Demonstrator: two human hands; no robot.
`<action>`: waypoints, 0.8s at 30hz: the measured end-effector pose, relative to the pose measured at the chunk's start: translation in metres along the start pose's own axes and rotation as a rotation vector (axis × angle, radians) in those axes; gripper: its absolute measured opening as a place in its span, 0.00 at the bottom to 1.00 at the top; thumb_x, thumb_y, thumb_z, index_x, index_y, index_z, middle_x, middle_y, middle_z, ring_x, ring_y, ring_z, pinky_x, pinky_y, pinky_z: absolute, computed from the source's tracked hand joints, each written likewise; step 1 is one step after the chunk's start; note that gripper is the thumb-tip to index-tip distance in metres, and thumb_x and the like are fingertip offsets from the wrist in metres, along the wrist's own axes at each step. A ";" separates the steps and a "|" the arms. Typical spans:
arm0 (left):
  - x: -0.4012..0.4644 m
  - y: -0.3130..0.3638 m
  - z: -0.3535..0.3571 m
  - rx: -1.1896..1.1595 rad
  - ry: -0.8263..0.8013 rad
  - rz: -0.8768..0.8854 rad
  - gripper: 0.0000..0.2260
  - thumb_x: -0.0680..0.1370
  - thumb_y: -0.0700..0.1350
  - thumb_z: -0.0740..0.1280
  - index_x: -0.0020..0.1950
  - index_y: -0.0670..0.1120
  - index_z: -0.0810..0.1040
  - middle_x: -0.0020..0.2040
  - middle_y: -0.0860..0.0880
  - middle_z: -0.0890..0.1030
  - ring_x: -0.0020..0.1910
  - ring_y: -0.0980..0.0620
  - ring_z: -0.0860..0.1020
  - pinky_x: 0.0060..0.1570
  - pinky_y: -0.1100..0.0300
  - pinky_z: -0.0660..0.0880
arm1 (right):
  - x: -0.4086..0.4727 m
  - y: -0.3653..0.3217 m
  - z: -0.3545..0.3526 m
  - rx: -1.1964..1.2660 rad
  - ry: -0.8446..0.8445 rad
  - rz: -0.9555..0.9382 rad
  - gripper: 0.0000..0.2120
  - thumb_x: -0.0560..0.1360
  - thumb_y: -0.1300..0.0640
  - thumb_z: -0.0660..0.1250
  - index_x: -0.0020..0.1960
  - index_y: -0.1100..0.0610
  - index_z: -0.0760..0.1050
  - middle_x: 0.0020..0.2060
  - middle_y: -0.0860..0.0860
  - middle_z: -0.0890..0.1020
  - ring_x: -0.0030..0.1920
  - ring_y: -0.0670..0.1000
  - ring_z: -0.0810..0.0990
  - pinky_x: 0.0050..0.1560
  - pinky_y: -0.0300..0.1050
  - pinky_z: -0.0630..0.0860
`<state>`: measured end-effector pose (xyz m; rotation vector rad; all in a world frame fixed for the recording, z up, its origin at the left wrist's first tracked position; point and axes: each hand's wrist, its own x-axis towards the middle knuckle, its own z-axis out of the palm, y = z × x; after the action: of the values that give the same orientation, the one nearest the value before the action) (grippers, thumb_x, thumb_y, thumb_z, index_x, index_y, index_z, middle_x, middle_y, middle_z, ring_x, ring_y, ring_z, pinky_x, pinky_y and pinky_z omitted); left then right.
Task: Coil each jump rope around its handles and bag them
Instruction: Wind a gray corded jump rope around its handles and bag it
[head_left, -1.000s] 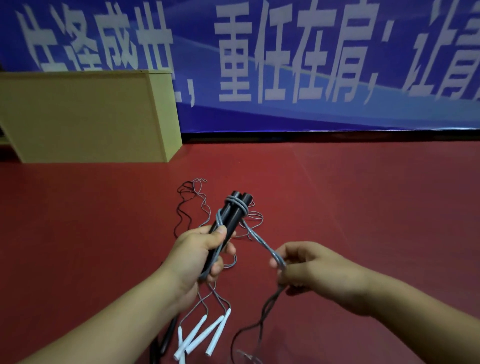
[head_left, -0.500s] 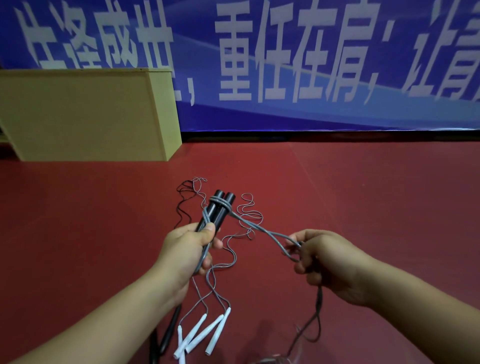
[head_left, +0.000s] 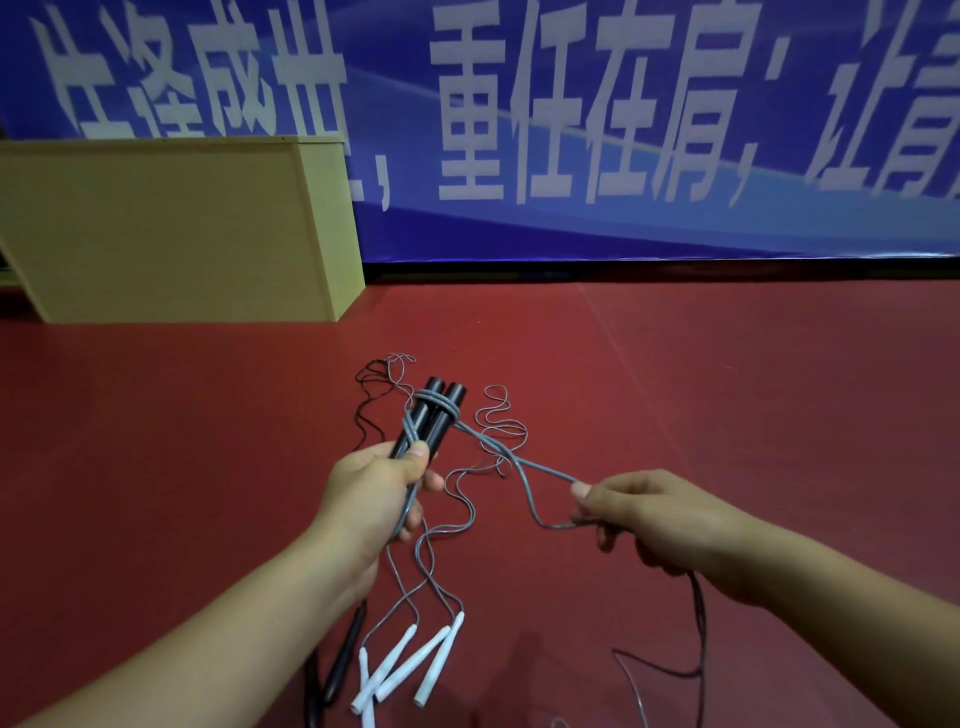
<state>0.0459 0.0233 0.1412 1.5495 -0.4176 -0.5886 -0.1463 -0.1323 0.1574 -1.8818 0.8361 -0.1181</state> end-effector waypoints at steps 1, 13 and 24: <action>0.000 0.000 0.000 0.009 0.003 0.001 0.06 0.81 0.41 0.63 0.49 0.42 0.79 0.32 0.48 0.81 0.21 0.54 0.67 0.21 0.64 0.62 | 0.000 0.000 0.002 -0.027 0.010 -0.043 0.16 0.78 0.42 0.63 0.47 0.53 0.82 0.32 0.49 0.80 0.23 0.45 0.64 0.24 0.36 0.59; 0.003 -0.006 -0.003 0.187 0.082 0.045 0.07 0.81 0.41 0.63 0.47 0.41 0.80 0.35 0.47 0.81 0.20 0.55 0.67 0.21 0.66 0.62 | 0.001 0.000 0.011 -0.129 -0.028 -0.234 0.10 0.80 0.58 0.62 0.55 0.46 0.78 0.29 0.46 0.77 0.26 0.43 0.67 0.28 0.34 0.65; 0.002 -0.008 -0.003 0.292 0.087 0.017 0.07 0.81 0.42 0.64 0.46 0.44 0.81 0.35 0.47 0.82 0.21 0.54 0.68 0.21 0.65 0.63 | -0.004 -0.005 0.010 -0.405 0.018 -0.406 0.06 0.74 0.49 0.71 0.44 0.51 0.82 0.25 0.40 0.73 0.27 0.39 0.69 0.32 0.32 0.66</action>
<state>0.0485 0.0246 0.1331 1.8414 -0.4653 -0.4589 -0.1427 -0.1212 0.1584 -2.4209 0.5025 -0.2294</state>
